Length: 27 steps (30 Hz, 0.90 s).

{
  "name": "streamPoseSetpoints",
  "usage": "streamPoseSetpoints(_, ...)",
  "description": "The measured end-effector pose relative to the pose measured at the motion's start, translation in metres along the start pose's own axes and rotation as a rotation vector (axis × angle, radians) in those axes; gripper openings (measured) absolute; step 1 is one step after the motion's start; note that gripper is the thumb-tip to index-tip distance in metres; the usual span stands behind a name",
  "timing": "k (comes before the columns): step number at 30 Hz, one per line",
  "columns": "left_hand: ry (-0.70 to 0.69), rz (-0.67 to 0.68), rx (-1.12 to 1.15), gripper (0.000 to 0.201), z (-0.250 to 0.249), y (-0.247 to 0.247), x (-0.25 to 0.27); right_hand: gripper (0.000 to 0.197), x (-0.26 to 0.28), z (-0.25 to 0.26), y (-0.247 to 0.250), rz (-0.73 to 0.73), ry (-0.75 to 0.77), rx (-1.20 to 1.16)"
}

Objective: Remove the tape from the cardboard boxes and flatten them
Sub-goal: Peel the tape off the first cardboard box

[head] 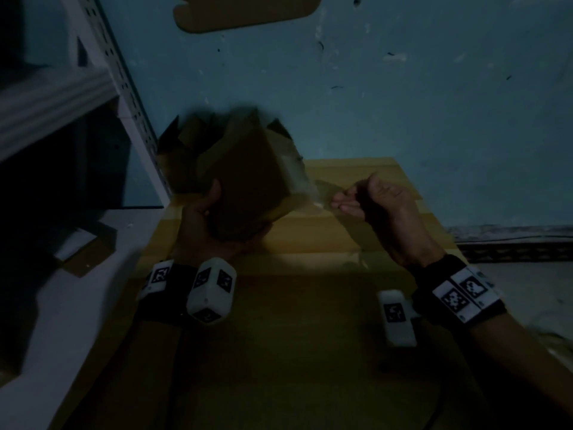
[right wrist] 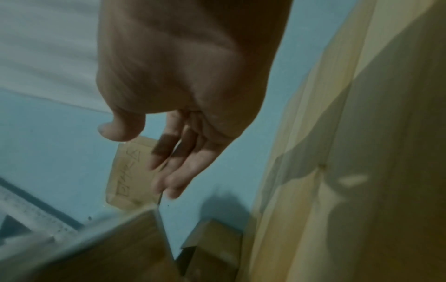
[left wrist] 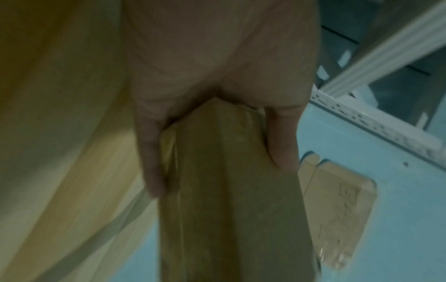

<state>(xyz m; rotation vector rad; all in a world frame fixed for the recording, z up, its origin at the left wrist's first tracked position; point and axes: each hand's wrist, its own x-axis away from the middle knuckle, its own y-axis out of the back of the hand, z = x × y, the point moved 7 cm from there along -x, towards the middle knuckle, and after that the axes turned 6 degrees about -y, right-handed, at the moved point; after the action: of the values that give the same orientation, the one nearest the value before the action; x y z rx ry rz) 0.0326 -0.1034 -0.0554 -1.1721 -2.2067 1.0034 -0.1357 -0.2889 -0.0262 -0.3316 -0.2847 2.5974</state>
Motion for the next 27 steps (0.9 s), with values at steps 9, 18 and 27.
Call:
streamPoseSetpoints(9, 0.181, 0.012, -0.266, 0.050, 0.025, -0.017, 0.005, 0.104, 0.003, -0.007, -0.020, 0.167, -0.104, 0.052)
streamPoseSetpoints(18, 0.349, -0.044, -0.139, 0.051, 0.038, -0.011, 0.006, 0.084, 0.005, -0.007, -0.022, 0.113, -0.161, 0.033)
streamPoseSetpoints(27, 0.257, -0.003, -0.217, 0.051, 0.028, -0.018, 0.006, 0.069, 0.004, -0.001, -0.012, 0.108, -0.104, 0.040)
